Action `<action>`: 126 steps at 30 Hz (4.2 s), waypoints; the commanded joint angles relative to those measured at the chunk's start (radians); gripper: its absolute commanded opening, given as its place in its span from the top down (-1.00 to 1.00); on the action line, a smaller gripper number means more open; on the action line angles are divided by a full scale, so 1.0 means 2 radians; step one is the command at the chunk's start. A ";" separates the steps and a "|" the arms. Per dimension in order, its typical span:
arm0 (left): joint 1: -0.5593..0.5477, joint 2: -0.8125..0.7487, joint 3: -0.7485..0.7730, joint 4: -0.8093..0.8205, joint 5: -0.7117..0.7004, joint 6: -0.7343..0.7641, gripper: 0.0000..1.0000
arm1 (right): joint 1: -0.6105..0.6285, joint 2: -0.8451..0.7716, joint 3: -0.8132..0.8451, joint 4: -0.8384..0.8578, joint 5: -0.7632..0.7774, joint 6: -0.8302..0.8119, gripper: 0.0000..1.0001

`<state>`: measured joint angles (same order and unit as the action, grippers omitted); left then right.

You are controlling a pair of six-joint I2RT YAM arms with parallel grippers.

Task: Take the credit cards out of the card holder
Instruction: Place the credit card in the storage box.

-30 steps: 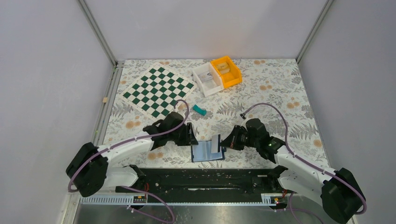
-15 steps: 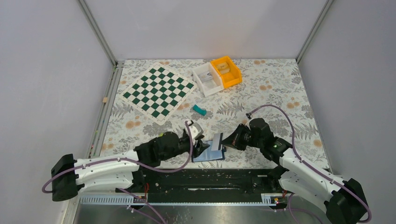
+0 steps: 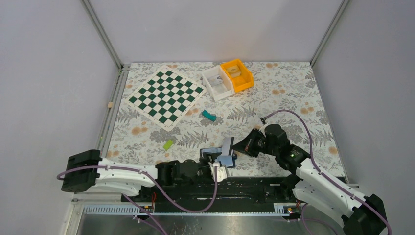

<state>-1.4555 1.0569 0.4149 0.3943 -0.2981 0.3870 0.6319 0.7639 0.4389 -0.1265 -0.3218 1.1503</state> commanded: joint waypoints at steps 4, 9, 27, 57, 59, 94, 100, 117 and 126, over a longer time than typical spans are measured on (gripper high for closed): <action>-0.020 0.059 0.009 0.100 -0.103 0.071 -0.05 | -0.003 -0.007 0.010 0.004 0.005 0.014 1.00; -0.021 0.075 0.010 0.122 -0.120 0.074 -0.06 | -0.003 -0.009 0.009 0.005 0.004 0.015 1.00; -0.030 0.119 0.016 0.129 -0.135 0.079 0.18 | -0.003 -0.008 -0.001 0.025 -0.005 0.029 1.00; 0.138 -0.069 0.046 -0.109 0.034 -0.349 1.00 | -0.006 -0.116 0.017 0.026 0.034 -0.137 -0.30; 0.175 -0.077 0.056 -0.139 0.069 -0.398 1.00 | -0.007 -0.133 0.012 0.042 0.035 -0.152 -0.37; 0.501 0.382 0.492 -0.117 0.153 -0.649 1.00 | -0.007 -0.178 -0.049 0.023 0.013 -0.115 -0.99; 0.505 0.459 0.536 -0.110 0.151 -0.702 1.00 | -0.006 -0.177 -0.034 -0.012 0.019 -0.146 -0.99; 0.507 0.580 0.653 -0.132 0.110 -0.749 1.00 | -0.006 -0.136 -0.050 0.031 0.022 -0.133 -0.99; 0.507 0.588 0.657 -0.155 0.092 -0.776 1.00 | -0.007 -0.107 -0.051 0.058 0.013 -0.125 -0.99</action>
<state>-0.4503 2.2257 1.6859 0.0727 -0.0658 -1.1332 0.6250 0.5430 0.3378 -0.0814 -0.2966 0.8944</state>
